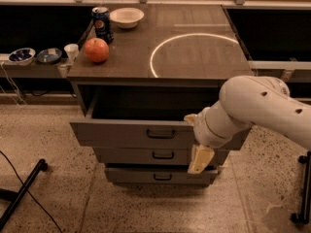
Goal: Open top drawer
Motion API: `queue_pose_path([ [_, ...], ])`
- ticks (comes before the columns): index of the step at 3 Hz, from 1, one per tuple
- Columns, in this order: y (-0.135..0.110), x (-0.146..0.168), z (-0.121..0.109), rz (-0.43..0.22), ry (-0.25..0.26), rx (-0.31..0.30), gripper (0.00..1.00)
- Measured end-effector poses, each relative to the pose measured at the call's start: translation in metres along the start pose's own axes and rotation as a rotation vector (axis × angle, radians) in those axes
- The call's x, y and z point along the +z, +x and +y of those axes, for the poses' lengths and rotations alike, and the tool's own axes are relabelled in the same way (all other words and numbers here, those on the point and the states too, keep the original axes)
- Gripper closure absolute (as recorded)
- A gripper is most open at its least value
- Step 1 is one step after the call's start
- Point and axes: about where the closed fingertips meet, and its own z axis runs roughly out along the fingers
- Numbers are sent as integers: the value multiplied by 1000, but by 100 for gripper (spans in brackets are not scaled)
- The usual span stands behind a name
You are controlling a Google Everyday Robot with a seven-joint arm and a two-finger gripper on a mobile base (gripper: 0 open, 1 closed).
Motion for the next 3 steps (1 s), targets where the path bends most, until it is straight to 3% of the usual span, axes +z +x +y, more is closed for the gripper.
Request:
queue_pose_path([
  [1,3,0,-19,3,13,13,10],
  [3,9,30,-58,29,-31,26,10],
])
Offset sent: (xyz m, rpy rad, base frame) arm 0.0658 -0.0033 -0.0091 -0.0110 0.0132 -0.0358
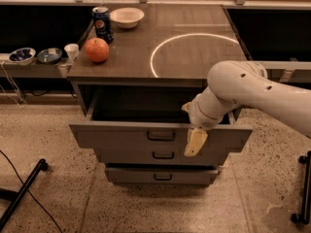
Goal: Open top drawer
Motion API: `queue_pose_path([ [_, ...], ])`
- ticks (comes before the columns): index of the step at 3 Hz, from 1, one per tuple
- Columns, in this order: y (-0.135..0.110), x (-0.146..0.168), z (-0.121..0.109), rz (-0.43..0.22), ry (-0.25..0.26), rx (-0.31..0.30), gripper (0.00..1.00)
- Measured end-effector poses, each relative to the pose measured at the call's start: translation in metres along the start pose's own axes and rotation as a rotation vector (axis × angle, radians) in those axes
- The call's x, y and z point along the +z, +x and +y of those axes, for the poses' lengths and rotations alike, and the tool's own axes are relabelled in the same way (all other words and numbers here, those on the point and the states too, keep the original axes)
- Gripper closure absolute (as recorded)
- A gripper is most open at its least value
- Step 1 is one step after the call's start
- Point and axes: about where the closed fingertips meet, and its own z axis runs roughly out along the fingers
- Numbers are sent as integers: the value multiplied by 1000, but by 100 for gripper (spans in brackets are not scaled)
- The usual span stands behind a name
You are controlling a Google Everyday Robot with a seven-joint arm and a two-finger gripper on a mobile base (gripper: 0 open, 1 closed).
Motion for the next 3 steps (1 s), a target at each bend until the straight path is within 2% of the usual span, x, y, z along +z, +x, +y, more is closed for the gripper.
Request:
queue_pose_path([
  [1,5,20,-1,18,-52,-1,11],
  [2,6,28,11,27,-94,-23,15],
  [3,4,26,41,24,-131,-55,13],
])
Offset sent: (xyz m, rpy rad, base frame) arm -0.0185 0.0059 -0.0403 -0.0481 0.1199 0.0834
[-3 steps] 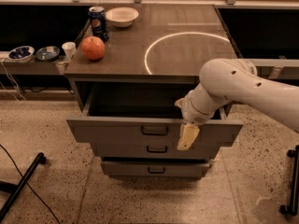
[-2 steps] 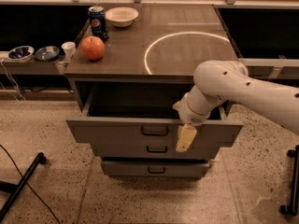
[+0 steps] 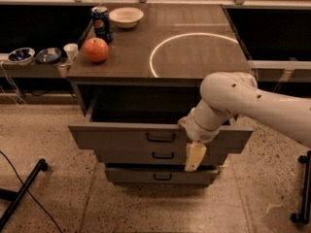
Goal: Open top drawer
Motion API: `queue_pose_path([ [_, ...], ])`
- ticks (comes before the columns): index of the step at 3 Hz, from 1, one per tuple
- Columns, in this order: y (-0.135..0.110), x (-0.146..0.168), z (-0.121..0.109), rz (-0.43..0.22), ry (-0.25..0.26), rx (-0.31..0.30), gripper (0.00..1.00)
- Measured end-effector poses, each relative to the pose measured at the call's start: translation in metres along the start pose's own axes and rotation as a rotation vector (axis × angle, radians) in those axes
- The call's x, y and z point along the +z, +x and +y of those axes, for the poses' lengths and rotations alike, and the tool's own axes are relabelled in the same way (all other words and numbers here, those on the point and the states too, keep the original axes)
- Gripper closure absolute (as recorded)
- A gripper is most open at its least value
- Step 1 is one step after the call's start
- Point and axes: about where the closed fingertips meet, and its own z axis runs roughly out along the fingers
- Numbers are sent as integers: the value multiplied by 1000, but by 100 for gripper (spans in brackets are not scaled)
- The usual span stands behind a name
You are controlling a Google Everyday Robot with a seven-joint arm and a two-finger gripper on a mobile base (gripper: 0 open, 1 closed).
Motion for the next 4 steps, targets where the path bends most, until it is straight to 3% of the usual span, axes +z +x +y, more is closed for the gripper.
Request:
queue_pose_path([
  [2,0,-6,51,0,-24,-20,11],
  [3,3,-23,71,-12,-7,-6,9],
  [4,5,-40,63,-3,22,19,9],
])
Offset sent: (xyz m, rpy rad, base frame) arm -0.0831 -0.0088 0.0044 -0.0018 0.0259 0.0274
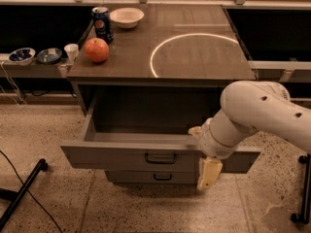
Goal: Open top drawer
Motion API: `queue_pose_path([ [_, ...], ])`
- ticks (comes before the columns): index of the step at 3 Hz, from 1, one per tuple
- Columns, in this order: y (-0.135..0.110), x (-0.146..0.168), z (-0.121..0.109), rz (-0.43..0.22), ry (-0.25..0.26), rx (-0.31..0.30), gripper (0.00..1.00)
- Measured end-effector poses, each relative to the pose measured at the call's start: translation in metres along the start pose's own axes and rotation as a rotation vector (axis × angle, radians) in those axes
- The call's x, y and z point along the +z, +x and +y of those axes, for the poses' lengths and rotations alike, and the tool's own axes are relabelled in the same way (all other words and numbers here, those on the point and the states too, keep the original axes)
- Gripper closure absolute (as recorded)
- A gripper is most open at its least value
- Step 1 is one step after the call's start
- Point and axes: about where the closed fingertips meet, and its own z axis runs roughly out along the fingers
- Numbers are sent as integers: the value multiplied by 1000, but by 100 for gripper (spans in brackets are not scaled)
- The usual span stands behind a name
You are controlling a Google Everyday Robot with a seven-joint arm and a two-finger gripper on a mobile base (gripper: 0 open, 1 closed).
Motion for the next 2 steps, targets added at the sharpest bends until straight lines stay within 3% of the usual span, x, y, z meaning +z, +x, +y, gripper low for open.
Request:
queue_pose_path([
  [1,2,-18,-31,6,46,35,9],
  [2,5,-32,-62,12,82,70,15],
])
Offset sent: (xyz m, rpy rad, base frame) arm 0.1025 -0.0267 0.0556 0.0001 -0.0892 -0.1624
